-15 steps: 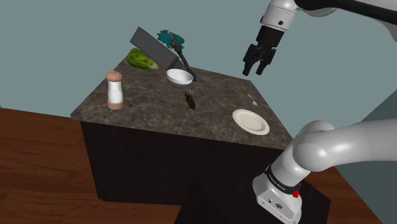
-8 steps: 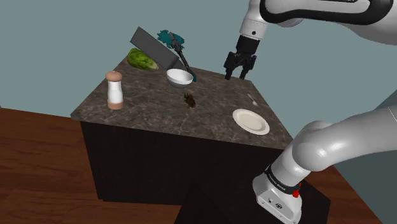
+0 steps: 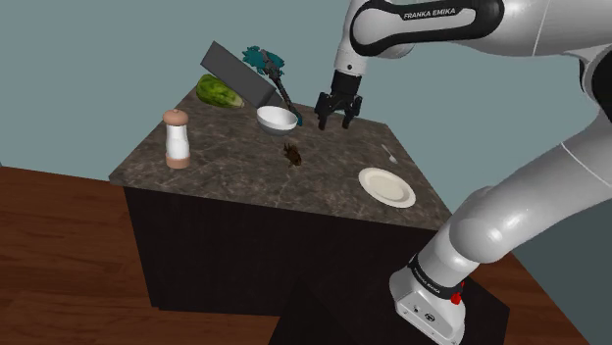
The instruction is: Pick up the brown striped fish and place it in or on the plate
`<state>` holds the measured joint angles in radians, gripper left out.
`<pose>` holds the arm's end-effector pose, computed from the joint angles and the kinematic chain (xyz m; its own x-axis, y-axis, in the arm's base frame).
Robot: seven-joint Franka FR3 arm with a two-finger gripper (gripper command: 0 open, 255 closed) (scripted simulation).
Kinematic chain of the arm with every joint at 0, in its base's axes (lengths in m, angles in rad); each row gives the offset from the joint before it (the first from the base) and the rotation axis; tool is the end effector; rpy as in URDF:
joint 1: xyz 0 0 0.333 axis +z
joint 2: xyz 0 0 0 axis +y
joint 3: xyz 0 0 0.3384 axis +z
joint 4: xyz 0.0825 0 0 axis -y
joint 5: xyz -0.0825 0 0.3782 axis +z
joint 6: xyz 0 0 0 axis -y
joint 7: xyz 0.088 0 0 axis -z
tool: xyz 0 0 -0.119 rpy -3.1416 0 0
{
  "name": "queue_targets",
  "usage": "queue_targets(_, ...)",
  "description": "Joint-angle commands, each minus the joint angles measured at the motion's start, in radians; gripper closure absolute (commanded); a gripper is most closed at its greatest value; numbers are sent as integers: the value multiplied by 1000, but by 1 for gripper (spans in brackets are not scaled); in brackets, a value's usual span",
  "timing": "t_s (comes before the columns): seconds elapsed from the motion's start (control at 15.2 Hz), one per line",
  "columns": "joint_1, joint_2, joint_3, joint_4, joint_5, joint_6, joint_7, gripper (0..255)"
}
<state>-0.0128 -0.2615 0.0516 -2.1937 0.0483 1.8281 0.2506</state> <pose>0.4498 0.0233 0.4970 0.9682 -0.2254 -0.1090 -0.2272 -0.9738 -0.0050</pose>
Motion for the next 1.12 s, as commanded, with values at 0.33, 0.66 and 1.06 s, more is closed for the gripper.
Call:
queue_targets(0.33, -11, 276, -2, 144, -13, 98, 47, 0)
queue_targets(0.66, -17, 473, -11, 283, -22, 131, 76, 0)
queue_targets(1.06, -20, 670, -22, 438, -26, 148, 100, 0)
